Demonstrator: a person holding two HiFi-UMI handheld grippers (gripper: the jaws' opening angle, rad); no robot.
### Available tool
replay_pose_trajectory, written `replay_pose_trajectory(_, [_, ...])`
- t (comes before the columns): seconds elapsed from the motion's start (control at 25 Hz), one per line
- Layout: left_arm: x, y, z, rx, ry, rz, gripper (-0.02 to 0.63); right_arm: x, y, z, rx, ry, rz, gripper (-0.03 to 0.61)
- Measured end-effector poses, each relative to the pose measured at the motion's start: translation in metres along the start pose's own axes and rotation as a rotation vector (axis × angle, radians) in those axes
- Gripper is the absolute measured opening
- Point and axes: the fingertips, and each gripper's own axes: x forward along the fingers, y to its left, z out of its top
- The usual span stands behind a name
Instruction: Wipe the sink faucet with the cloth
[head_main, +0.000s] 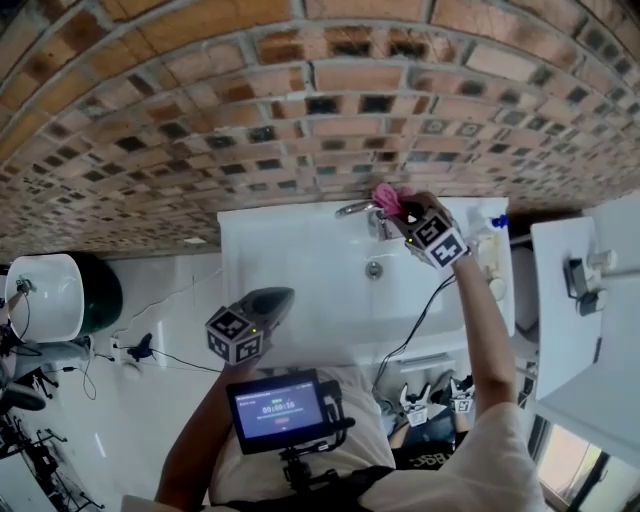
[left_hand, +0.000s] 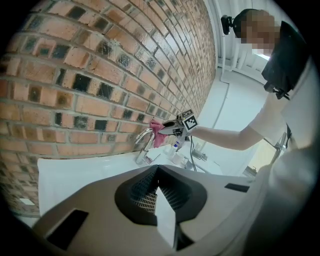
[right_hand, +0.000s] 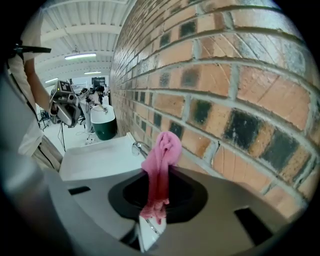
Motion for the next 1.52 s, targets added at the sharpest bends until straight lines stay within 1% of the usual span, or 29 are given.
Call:
replay_pose_trajectory(0.16, [-0.001,-0.004,-0.002,-0.003,-0.009,-0.007,-0.006,0.001,0.005,0.004,-0.026,0.056,-0.011,0.067])
replay_pose_trajectory(0.56, [-0.007,-0.006,0.001,-0.009,-0.042,-0.022,-0.006,0.008,0.025,0.034,-0.017,0.093,-0.059,0.067])
replay_pose_trajectory(0.8, [-0.012,-0.002,0.004,-0.016,-0.056,-0.025,-0.006,0.011,0.026,0.038,0.041,0.104,-0.127,0.067])
replay_pose_trajectory(0.92, [-0.013,0.000,0.004,-0.019,-0.058,-0.024,-0.006,0.012,0.026,0.038,0.048,0.122,-0.153,0.067])
replay_pose_trajectory(1.08, [-0.014,0.002,0.003,-0.023,-0.055,-0.030,-0.006,0.014,0.027,0.041,0.062,0.141,-0.155,0.067])
replay_pose_trajectory(1.28, [-0.016,0.005,0.002,-0.024,-0.052,-0.026,-0.006,0.015,0.028,0.044,0.112,0.148,-0.174,0.069])
replay_pose_trajectory(1.4, [-0.016,0.006,0.002,-0.025,-0.049,-0.025,-0.006,0.017,0.030,0.043,0.099,0.170,-0.186,0.069])
replay_pose_trajectory(1.52, [-0.015,0.007,0.000,-0.028,-0.045,-0.026,-0.006,0.019,0.028,0.044,0.096,0.171,-0.191,0.069])
